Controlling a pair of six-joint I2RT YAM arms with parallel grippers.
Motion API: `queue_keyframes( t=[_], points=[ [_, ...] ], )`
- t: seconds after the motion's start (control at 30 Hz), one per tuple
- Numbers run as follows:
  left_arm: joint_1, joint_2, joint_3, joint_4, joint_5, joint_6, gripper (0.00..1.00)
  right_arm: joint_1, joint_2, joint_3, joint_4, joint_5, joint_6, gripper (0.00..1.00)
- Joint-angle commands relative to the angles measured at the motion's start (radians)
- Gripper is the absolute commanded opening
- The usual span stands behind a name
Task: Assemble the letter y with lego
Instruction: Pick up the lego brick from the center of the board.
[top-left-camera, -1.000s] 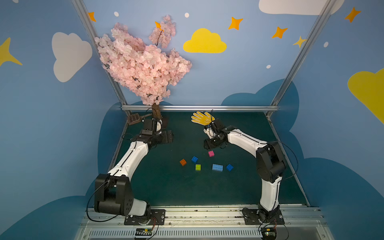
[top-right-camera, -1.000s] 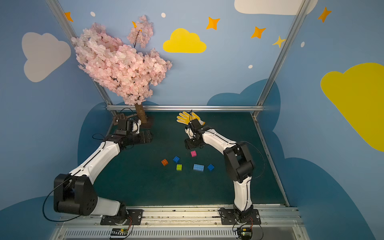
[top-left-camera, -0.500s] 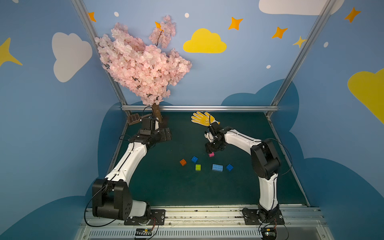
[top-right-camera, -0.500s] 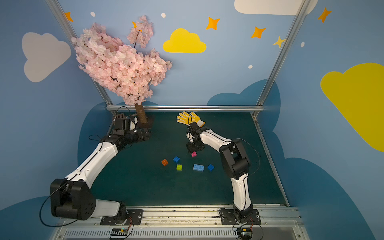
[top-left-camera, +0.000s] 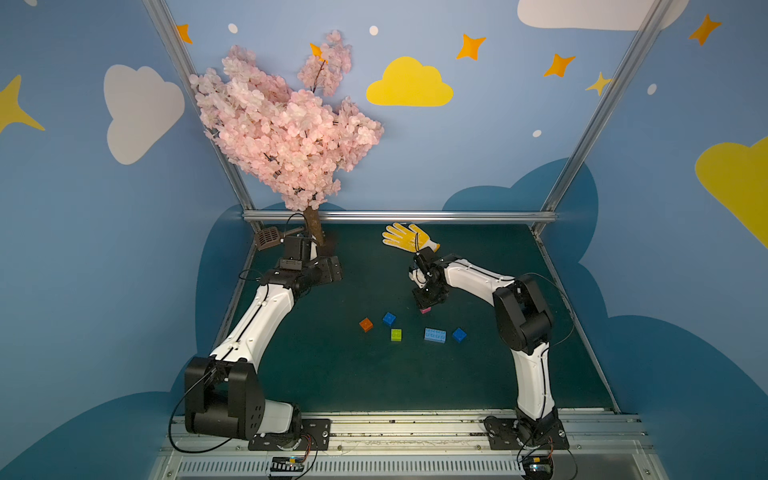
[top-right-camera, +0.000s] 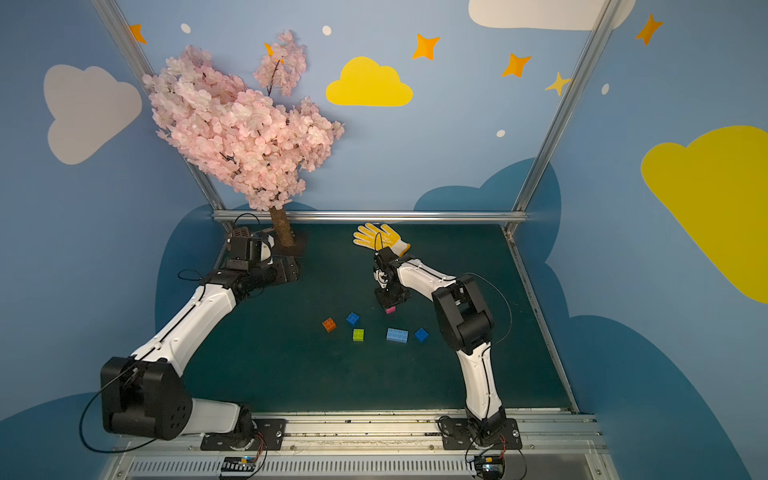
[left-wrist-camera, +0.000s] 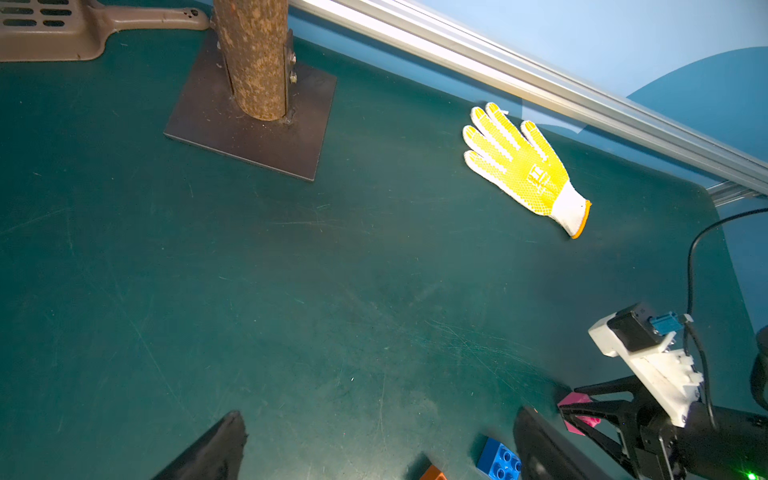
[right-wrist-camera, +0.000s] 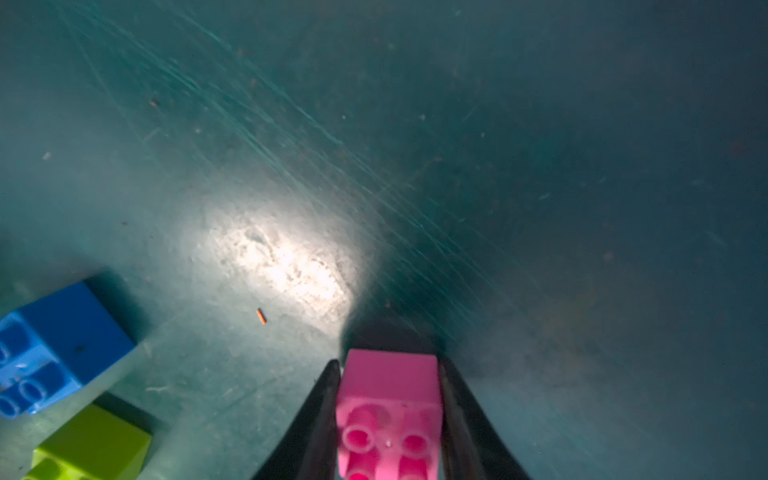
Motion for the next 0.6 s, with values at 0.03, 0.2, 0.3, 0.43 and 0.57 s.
queue_keyframes(
  t=[0.03, 0.2, 0.3, 0.43, 0.57],
  points=[
    [0.006, 0.008, 0.016, -0.026, -0.024, -0.001, 1.0, -0.001, -0.007, 0.013, -0.03, 0.01, -0.013, 0.28],
    [0.005, 0.01, 0.016, -0.026, -0.014, -0.004, 1.0, 0.019, -0.109, -0.038, -0.037, 0.036, -0.06, 0.27],
    [0.006, 0.014, 0.02, -0.028, -0.009, -0.004, 1.0, 0.047, -0.193, -0.082, -0.059, 0.062, -0.112, 0.22],
    [0.006, 0.014, 0.019, -0.029, -0.003, -0.006, 1.0, 0.07, -0.289, -0.145, -0.095, 0.092, -0.094, 0.09],
    [0.006, 0.015, 0.019, -0.032, -0.007, -0.006, 1.0, 0.091, -0.378, -0.214, -0.154, 0.05, -0.067, 0.06]
  ],
)
